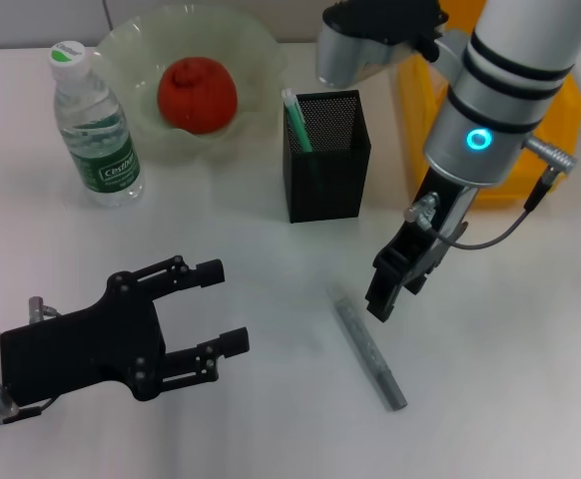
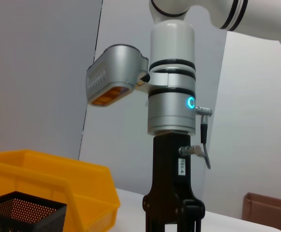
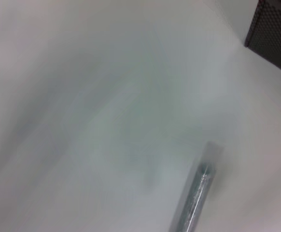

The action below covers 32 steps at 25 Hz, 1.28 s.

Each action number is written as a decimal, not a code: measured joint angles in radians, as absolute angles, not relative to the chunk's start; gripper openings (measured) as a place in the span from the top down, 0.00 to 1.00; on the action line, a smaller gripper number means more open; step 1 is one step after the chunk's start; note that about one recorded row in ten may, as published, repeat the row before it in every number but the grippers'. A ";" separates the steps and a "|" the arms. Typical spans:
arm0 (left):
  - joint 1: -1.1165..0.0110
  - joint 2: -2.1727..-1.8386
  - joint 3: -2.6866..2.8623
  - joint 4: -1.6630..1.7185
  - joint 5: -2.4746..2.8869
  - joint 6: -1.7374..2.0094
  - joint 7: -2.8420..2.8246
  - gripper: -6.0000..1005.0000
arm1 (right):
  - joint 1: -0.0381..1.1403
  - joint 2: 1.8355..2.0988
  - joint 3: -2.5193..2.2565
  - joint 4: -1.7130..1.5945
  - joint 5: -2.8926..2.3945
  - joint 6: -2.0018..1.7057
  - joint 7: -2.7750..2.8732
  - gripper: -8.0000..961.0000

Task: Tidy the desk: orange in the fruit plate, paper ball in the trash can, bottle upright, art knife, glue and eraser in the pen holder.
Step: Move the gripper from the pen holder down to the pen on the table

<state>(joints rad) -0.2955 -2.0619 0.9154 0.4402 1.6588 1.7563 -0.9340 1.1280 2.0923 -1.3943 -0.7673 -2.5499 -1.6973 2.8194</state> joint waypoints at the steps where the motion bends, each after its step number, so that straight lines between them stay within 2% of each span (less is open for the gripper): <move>1: -0.296 -2.062 0.915 0.440 1.659 1.756 -0.934 0.23 | 1.129 2.093 -1.402 -0.760 -2.549 -1.687 2.819 0.43; 32: -0.300 -2.063 0.913 0.439 1.660 1.739 -0.928 0.23 | 1.137 2.092 -1.697 -0.705 -2.382 -1.492 2.846 0.43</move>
<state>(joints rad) -0.3002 -2.0632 0.9127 0.4390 1.6598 1.7394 -0.9280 1.1372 2.0922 -1.6969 -0.7045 -2.3815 -1.4921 2.8461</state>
